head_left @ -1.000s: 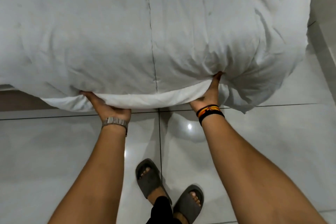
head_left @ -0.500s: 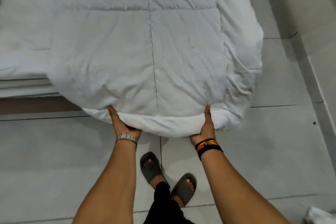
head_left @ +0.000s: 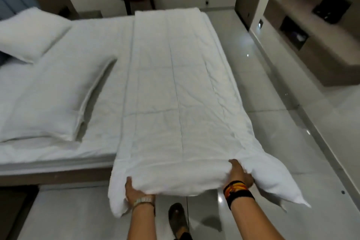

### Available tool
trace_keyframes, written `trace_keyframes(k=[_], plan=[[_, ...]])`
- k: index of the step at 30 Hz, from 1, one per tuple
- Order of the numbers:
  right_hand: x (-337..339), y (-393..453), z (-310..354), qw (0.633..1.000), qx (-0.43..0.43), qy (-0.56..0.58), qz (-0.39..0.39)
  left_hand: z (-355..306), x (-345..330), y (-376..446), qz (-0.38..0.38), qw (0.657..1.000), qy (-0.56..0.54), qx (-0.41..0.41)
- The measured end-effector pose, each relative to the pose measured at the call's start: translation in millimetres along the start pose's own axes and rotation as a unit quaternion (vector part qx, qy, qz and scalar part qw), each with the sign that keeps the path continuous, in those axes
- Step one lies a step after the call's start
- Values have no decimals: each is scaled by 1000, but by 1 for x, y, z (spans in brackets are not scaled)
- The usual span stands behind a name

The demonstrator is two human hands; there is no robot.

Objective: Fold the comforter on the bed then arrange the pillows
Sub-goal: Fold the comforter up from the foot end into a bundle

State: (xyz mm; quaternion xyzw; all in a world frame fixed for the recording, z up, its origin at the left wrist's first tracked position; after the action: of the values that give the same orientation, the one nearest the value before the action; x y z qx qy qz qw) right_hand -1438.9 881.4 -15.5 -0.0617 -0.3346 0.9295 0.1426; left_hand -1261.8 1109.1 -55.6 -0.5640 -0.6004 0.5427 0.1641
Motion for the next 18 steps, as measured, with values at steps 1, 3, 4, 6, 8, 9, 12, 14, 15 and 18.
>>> trace_keyframes(k=[1, 3, 4, 6, 8, 9, 12, 14, 15, 18], plan=[[-13, -3, 12, 999, 30, -12, -16, -21, -10, 0, -41, 999, 25, -26], [-55, -8, 36, 995, 94, -17, -3, -64, -42, 8, -93, 993, 24, -62], [-80, -7, 47, 992, 124, -24, 7, -85, -62, 15, -102, 992, 13, -73], [-141, 1, 73, 985, 166, -32, 28, -123, -108, 32, -163, 977, -19, -137], [-212, 19, 99, 982, 164, -53, 74, -156, -166, 61, -171, 967, -33, -185], [-249, 33, 112, 980, 149, -61, 116, -171, -194, 78, -162, 967, -35, -193], [-327, 66, 137, 956, 44, -41, 287, -210, -255, 146, -132, 976, -31, -168], [-348, 96, 138, 950, 43, -77, 299, -224, -278, 180, -116, 979, -16, -169], [-345, 113, 132, 956, 97, -120, 249, -226, -283, 195, -132, 973, 22, -190], [-300, 148, 87, 946, 219, -239, 29, -197, -260, 225, -287, 907, 233, -203]])
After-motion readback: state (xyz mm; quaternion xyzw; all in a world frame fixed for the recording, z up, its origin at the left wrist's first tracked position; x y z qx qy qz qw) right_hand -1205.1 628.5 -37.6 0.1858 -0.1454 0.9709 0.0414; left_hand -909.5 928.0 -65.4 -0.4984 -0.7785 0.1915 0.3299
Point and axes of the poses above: each hand's wrist, its own y-axis towards the middle knuckle, its own x-axis out of the back of the hand, z = x × y, the point moved 3 cm from there along y, towards the middle knuckle, and after that the axes turned 11 degrees about x, right-handed, at the moved point
